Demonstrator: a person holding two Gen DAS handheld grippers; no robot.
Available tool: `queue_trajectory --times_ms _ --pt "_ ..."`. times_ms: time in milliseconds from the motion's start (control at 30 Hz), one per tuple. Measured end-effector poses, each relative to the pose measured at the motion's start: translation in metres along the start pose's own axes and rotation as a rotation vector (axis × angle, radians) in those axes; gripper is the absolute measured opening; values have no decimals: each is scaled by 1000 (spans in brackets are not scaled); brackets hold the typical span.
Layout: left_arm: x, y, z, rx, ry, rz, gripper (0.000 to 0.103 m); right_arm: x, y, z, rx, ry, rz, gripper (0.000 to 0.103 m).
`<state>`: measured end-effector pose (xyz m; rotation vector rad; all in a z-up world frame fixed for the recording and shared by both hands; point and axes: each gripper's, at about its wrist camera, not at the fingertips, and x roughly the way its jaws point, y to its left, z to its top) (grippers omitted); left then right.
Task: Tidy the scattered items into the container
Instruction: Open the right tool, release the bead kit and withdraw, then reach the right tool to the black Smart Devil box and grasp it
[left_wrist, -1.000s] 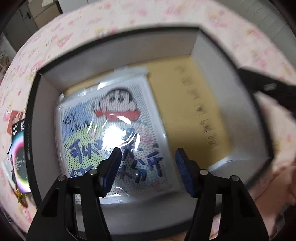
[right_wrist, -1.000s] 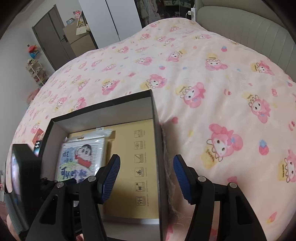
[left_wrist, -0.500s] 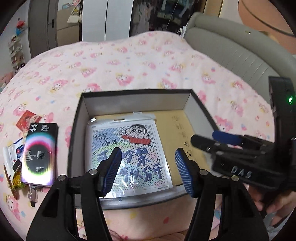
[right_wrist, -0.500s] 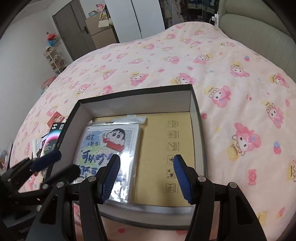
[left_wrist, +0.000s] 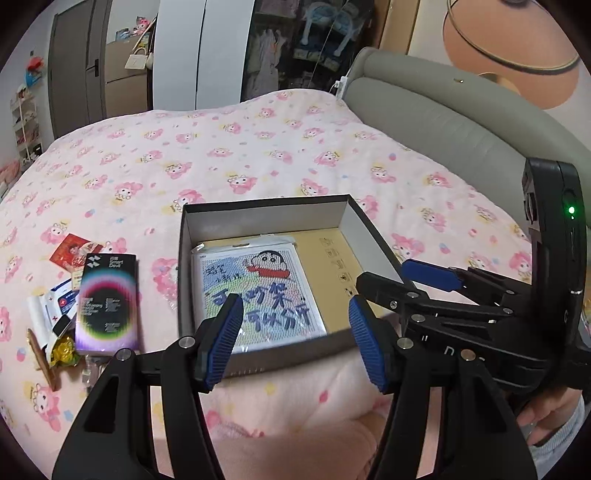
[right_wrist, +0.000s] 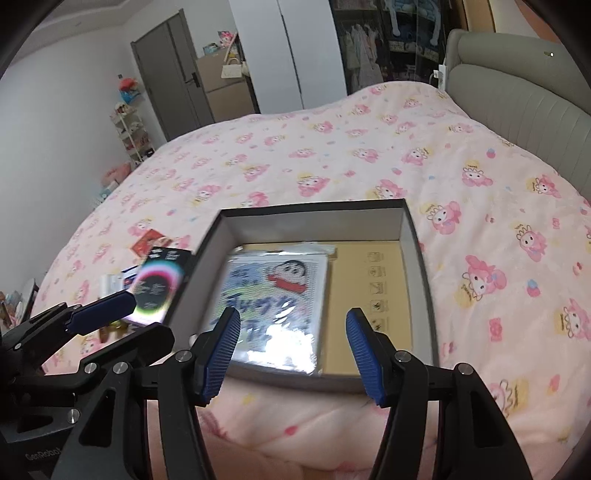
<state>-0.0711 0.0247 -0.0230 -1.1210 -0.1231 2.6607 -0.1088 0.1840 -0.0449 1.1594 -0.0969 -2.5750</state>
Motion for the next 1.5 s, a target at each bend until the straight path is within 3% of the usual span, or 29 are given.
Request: queue_trajectory --times_ms 467,767,867,1000,1200,1300,1500 --pt "-63 46 -28 -57 -42 57 59 -9 79 -13 -88 -4 85 56" --pt "-92 109 -30 -194 -89 169 59 25 143 9 -220 11 201 56" --pt "-94 141 -30 -246 -81 218 59 54 162 19 -241 63 234 56" --pt "-69 198 -28 -302 14 262 59 113 190 18 -276 236 320 56" --pt "0 264 -34 -388 168 218 55 196 211 1 -244 441 321 56" --pt "36 288 -38 -426 242 178 52 210 225 2 -305 411 233 58" --pt "84 318 -44 -485 334 108 51 250 233 1 -276 493 189 58"
